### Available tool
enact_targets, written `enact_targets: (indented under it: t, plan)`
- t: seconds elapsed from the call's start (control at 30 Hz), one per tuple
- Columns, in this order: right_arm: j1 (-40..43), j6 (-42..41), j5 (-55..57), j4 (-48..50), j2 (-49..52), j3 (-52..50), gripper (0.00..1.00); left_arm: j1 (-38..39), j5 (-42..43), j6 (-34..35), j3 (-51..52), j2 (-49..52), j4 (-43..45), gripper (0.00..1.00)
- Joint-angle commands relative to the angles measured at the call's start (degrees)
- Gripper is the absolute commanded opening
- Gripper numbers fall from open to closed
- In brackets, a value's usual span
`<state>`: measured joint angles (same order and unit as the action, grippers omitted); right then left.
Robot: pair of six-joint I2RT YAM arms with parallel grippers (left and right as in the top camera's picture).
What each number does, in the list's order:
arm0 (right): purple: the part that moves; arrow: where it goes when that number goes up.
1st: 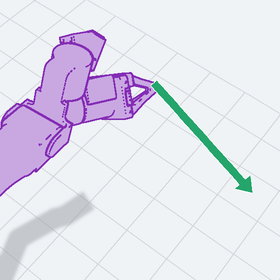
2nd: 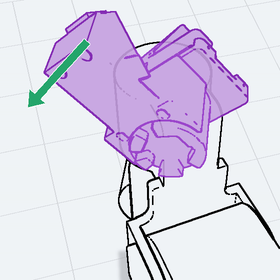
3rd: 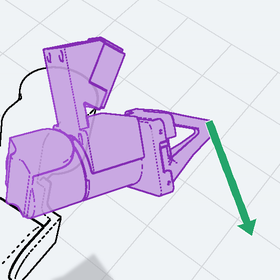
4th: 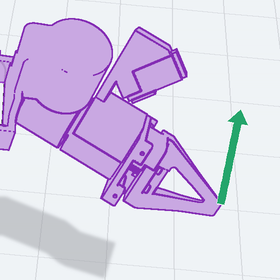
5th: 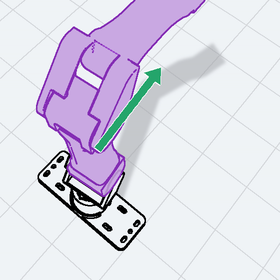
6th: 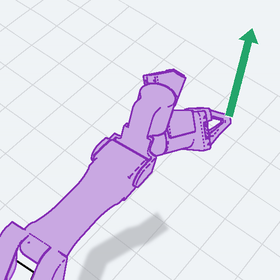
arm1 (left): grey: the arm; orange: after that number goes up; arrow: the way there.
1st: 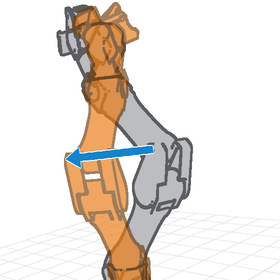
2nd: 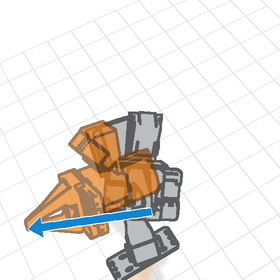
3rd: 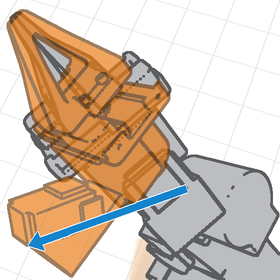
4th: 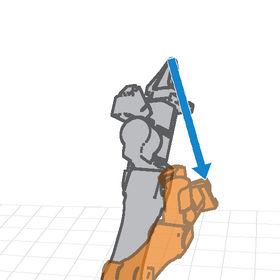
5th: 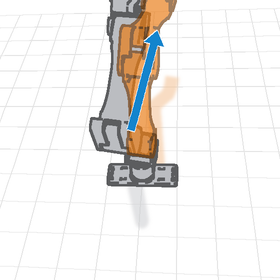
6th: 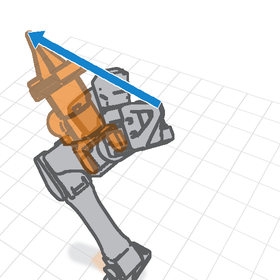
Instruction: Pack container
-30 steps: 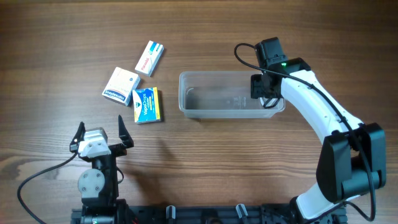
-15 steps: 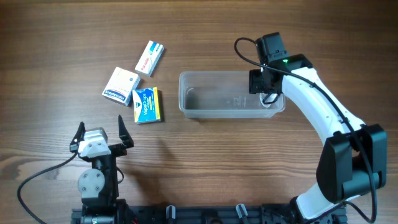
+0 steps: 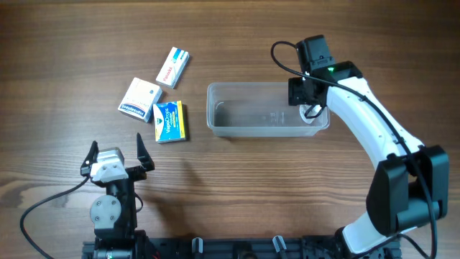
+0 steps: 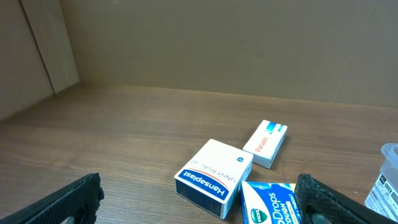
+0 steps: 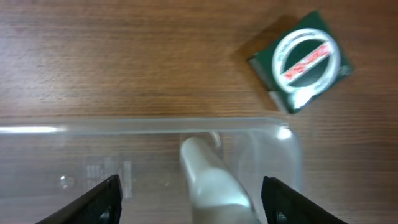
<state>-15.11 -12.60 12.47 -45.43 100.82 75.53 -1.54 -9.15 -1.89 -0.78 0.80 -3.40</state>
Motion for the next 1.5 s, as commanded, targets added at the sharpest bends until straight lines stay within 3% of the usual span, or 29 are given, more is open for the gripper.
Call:
enact_targets:
  t: [0.0, 0.23, 0.37, 0.47, 0.57, 0.8, 1.07, 1.47]
  plan:
    - [0.0, 0.7, 4.6, 0.4, -4.7, 1.4, 0.73, 0.3, -0.3, -0.9, 0.4, -0.6, 0.2, 1.00]
    - [0.0, 0.4, 7.9, 0.3, -8.9, 1.4, 0.73, 0.3, -0.3, -0.9, 0.4, -0.6, 0.2, 1.00]
    - [0.2, -4.7, 14.1, -2.1, -10.9, 1.4, 0.72, 0.3, -0.3, -0.9, 0.4, -0.6, 0.2, 1.00]
    - [1.4, -6.9, 14.1, -3.7, -11.9, 1.4, 0.57, 0.3, -0.3, -0.9, 0.4, -0.6, 0.2, 1.00]
    - [5.2, -8.5, 9.7, -5.8, -12.2, 1.4, 0.31, 0.3, -0.3, -0.9, 0.4, -0.6, 0.2, 1.00]
    - [14.4, -8.3, -2.4, -7.3, -12.2, 1.2, 0.04, 0.3, -0.3, -0.9, 0.4, -0.6, 0.2, 1.00]
    - [20.6, -7.6, -12.3, -8.2, -11.4, 0.8, 0.04, 0.3, -0.3, -0.9, 0.4, -0.6, 0.2, 1.00]
    - [21.6, -11.8, -17.2, -4.6, -9.7, -5.3, 0.04, 0.3, -0.3, -0.9, 0.4, -0.6, 0.2, 1.00]
